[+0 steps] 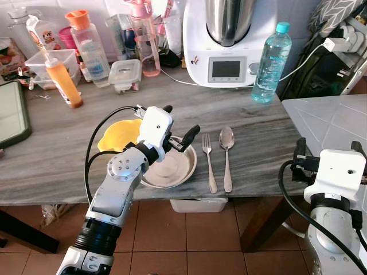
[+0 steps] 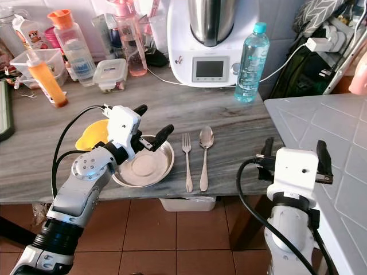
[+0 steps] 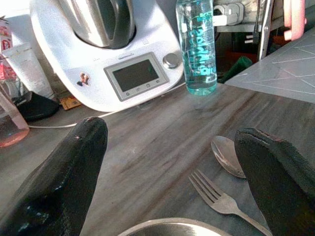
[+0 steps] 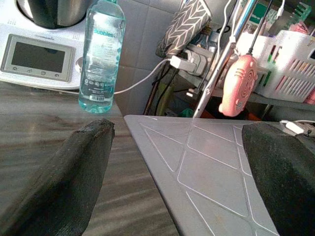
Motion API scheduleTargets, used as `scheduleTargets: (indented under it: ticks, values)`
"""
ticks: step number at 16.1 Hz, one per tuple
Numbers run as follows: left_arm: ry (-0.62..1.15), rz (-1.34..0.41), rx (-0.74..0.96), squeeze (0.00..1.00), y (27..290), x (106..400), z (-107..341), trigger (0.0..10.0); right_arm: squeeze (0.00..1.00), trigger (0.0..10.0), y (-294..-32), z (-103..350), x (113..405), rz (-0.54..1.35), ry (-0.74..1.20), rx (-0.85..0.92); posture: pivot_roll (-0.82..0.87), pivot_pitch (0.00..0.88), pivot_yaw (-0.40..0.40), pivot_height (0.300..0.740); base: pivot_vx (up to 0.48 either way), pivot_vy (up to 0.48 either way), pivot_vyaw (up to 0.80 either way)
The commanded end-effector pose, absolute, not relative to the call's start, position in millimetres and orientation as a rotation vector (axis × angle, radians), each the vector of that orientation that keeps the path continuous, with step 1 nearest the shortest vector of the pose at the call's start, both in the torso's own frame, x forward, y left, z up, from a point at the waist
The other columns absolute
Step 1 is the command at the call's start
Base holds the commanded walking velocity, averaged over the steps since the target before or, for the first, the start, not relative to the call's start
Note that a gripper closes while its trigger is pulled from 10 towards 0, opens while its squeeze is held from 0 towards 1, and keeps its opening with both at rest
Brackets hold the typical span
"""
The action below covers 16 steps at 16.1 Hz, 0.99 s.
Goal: Setting the table
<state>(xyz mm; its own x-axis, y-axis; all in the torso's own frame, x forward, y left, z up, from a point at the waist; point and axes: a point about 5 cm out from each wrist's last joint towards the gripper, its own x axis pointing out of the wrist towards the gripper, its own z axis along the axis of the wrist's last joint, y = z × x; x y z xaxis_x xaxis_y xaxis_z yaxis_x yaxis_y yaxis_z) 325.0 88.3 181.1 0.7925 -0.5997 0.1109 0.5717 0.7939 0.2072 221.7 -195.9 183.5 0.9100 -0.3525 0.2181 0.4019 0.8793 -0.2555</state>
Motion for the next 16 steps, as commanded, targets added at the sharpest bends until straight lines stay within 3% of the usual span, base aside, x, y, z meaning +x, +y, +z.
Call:
scheduleTargets:
  ticks: [1,4,16]
  values:
    - [-0.175,-0.619,0.177,0.00,90.1,326.3,181.9,10.0,1.00,10.0,-193.9,183.3,222.6,-0.389,-0.170,-0.297,-0.04,0.072,0.092,0.740,0.000,0.000,0.00]
    - [-0.171,-0.618,0.177,0.00,88.5,326.2,181.1,10.0,1.00,10.0,-193.4,181.4,222.3,-0.388,-0.165,-0.293,-0.05,0.078,0.092,0.740,0.000,0.000,0.00]
    - [-0.164,-0.611,0.178,0.00,87.8,329.3,180.1,10.0,1.00,10.0,-194.8,181.3,223.1,-0.391,-0.163,-0.294,-0.05,0.085,0.089,0.740,-0.285,0.000,0.00]
